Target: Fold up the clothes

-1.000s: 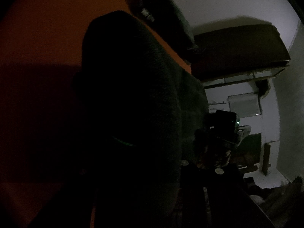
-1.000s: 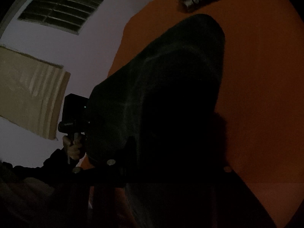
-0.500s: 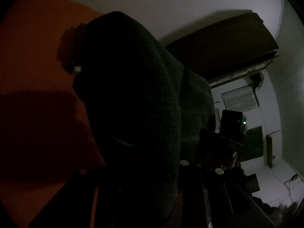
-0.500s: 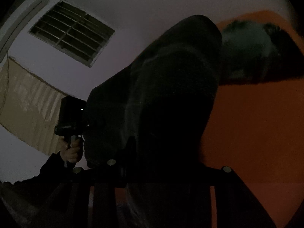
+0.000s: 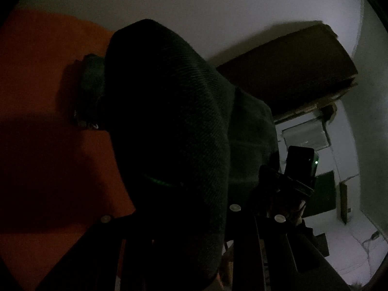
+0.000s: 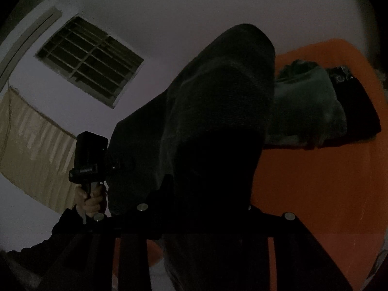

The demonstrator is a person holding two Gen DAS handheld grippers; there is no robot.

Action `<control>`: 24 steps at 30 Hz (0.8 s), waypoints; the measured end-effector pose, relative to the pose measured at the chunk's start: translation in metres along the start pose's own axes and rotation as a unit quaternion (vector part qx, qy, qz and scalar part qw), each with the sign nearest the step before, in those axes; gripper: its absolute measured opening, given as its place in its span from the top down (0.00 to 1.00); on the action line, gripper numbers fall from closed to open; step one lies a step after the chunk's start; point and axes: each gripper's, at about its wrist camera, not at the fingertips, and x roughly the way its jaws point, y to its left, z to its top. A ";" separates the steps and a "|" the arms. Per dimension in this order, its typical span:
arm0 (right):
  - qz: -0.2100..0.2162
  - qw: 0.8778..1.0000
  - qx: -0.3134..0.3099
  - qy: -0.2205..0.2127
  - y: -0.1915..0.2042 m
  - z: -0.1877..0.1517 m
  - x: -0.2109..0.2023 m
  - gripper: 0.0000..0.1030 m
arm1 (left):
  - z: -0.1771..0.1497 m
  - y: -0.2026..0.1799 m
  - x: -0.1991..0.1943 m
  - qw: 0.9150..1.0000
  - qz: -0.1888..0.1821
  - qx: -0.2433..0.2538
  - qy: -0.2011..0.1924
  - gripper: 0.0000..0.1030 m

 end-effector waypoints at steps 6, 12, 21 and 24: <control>-0.005 1.000 0.022 0.019 -0.066 0.076 0.049 0.68 | 0.098 0.020 0.086 1.000 0.001 -0.021 0.012 0.76; 0.002 0.999 0.028 0.024 -0.141 0.156 0.105 0.69 | 0.190 0.050 0.165 0.997 0.018 -0.068 0.008 0.76; 0.013 0.994 0.088 0.061 -0.266 0.204 0.178 0.69 | 0.269 0.096 0.279 0.992 0.058 -0.103 0.053 0.74; 0.000 0.992 0.092 0.081 -0.297 0.207 0.201 0.69 | 0.278 0.114 0.313 0.989 0.078 -0.110 0.065 0.65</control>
